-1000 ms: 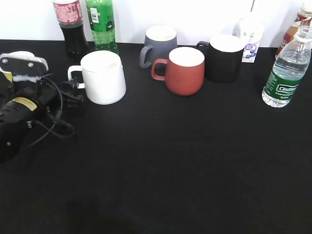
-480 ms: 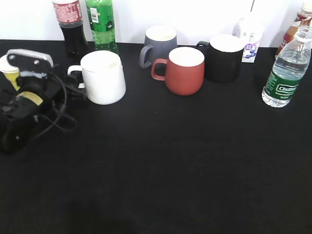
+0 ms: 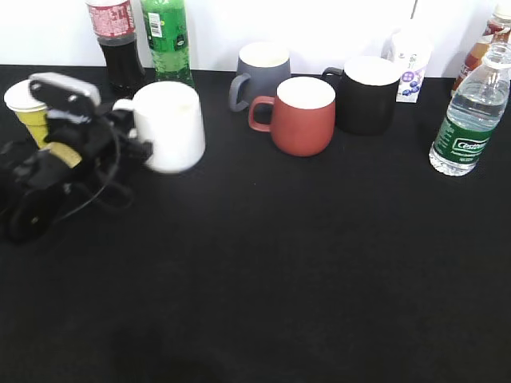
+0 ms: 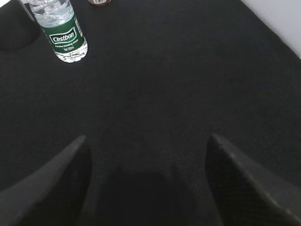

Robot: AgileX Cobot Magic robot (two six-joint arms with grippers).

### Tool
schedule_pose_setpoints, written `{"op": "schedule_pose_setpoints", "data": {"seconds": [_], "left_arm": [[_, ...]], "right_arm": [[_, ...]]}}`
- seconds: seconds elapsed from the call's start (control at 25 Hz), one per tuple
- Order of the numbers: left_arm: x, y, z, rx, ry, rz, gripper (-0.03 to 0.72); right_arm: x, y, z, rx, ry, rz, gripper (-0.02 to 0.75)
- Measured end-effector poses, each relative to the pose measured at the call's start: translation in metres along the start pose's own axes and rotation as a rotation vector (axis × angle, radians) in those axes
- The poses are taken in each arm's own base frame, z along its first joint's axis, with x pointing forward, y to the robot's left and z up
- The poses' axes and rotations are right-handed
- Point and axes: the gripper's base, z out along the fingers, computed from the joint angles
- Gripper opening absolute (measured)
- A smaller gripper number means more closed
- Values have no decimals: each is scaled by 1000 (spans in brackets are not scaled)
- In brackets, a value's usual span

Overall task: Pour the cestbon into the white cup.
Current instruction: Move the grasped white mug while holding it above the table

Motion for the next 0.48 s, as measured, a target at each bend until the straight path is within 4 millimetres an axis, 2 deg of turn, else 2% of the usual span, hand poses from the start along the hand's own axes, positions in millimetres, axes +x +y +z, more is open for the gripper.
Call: {"op": "schedule_pose_setpoints", "data": {"seconds": [0.12,0.36,0.48], "left_arm": [[-20,-7,-20,51,12,-41,52],[-101,-55,-73,295,-173,-60,51],[-122,-66,-83,337,-197,-75,51]], "right_arm": [[0,0,0,0,0,0,575],[0,0,0,0,0,0,575],[0,0,0,0,0,0,575]]}}
